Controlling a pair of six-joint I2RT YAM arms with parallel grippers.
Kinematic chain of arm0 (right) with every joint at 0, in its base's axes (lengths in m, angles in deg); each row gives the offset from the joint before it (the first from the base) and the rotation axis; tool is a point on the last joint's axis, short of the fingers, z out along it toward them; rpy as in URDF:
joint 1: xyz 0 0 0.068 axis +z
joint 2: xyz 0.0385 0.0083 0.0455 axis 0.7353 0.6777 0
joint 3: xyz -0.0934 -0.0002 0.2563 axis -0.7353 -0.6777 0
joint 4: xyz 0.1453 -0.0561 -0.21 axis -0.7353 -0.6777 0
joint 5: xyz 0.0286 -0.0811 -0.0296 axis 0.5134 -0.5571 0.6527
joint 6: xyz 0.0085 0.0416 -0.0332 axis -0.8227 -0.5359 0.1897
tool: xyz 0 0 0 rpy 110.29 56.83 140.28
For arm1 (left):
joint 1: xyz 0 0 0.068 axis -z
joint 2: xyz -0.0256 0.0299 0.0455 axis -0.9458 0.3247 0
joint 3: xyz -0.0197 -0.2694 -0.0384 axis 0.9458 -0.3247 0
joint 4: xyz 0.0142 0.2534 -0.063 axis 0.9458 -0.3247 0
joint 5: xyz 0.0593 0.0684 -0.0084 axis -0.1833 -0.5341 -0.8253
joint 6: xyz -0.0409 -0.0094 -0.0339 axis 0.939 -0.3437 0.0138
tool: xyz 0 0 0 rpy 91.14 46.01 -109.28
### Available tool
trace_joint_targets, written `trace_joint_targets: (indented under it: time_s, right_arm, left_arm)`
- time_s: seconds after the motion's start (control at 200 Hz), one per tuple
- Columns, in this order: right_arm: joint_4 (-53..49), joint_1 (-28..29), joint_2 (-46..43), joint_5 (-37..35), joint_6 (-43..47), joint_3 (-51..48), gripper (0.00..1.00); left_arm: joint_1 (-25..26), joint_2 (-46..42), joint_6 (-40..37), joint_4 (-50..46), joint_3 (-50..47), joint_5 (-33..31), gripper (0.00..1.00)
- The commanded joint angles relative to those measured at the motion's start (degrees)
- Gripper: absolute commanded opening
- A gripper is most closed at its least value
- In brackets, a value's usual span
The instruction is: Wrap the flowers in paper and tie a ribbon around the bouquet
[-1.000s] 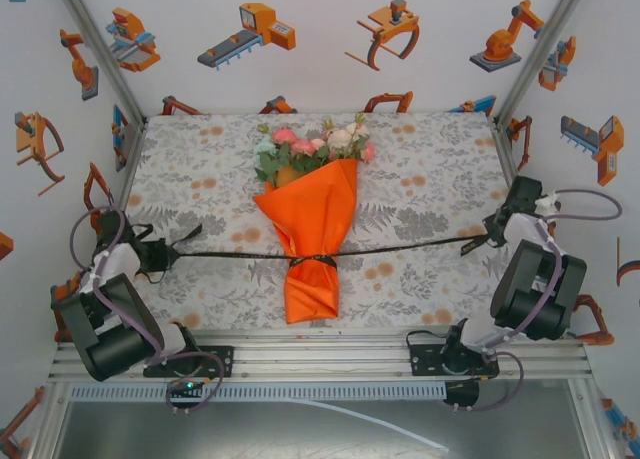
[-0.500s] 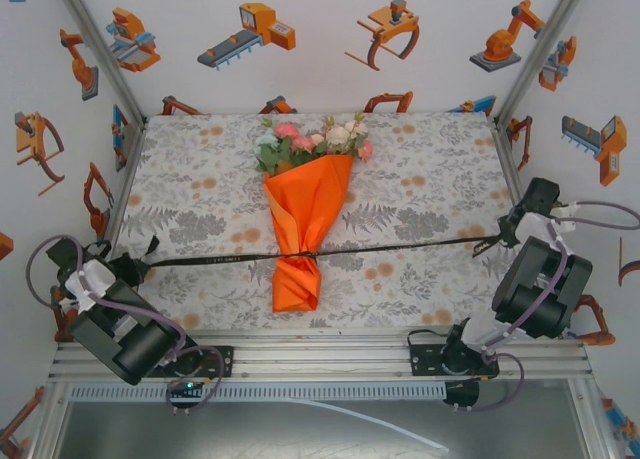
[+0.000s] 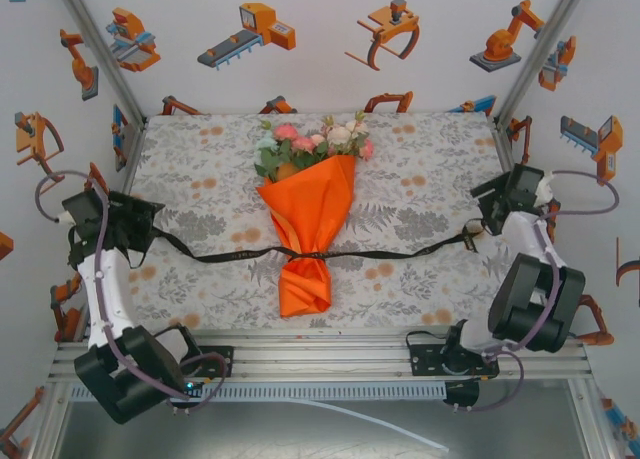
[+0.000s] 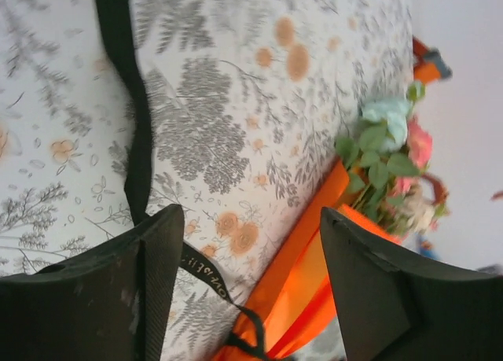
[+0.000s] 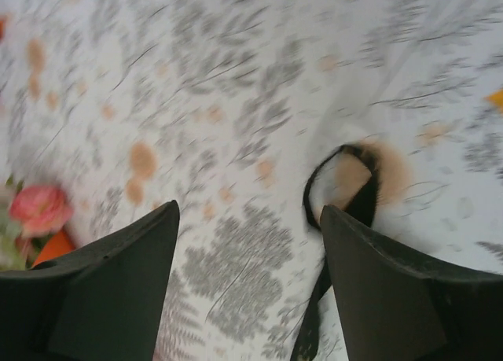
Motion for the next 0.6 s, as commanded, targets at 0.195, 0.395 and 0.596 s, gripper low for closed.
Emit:
trace_joint_targets:
  time_s: [0.195,0.395,0.596]
  right_arm:
    - [6.76,24.94,-11.66,21.92,30.99,-5.96,0.59]
    - [11.11,43.25,-6.22,26.30,56.36,-12.26,0.68]
    - [16.94,46.83,4.55,32.54,61.37,-11.75,0.70]
  left_arm:
    - [34.36,0.74,-47.58,-6.28,5.82,3.44,0.63]
    - [50.76,8.91,-67.01,-10.71,3.73,2.07,0.73]
    - [52.93,20.21,-75.43,-8.86,3.68,-3.35,0.88]
